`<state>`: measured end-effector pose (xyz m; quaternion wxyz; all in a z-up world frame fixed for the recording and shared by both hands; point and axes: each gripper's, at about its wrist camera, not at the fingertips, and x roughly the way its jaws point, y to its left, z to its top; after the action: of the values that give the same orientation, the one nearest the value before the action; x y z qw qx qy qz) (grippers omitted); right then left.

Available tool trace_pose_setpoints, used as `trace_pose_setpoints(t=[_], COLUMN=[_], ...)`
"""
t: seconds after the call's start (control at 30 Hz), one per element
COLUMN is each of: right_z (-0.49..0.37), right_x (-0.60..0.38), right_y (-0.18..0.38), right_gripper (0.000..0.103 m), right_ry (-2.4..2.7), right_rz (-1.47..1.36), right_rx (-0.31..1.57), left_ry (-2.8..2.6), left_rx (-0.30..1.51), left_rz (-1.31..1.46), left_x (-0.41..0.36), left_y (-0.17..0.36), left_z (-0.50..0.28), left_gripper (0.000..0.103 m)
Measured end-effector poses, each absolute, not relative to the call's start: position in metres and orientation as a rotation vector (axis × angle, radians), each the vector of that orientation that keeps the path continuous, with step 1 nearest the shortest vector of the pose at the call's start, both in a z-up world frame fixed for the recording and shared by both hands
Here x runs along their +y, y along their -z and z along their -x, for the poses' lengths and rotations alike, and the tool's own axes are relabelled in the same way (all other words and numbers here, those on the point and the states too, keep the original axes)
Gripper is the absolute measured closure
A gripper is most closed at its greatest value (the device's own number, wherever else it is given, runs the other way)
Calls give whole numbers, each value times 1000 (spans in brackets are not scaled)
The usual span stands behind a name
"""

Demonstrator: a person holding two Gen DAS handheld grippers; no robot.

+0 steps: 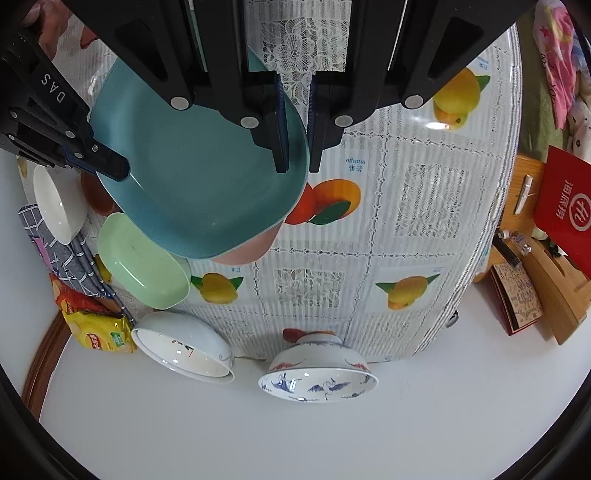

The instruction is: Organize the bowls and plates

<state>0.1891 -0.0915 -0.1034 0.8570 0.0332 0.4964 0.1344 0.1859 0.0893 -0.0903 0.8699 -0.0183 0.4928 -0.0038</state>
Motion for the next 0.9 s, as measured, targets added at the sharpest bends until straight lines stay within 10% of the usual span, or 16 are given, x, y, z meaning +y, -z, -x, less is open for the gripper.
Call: trace_pose_setpoints(t=[0.9], right_z=[-248], right_x=[-82], right_y=[131], right_gripper=[93], right_ry=[-306], right_rz=[48], right_rx=[1058], left_ry=[10], left_rx=[1079], left_rz=[35], left_x=[84], left_y=[116], left_z=[-235], left_gripper=[92])
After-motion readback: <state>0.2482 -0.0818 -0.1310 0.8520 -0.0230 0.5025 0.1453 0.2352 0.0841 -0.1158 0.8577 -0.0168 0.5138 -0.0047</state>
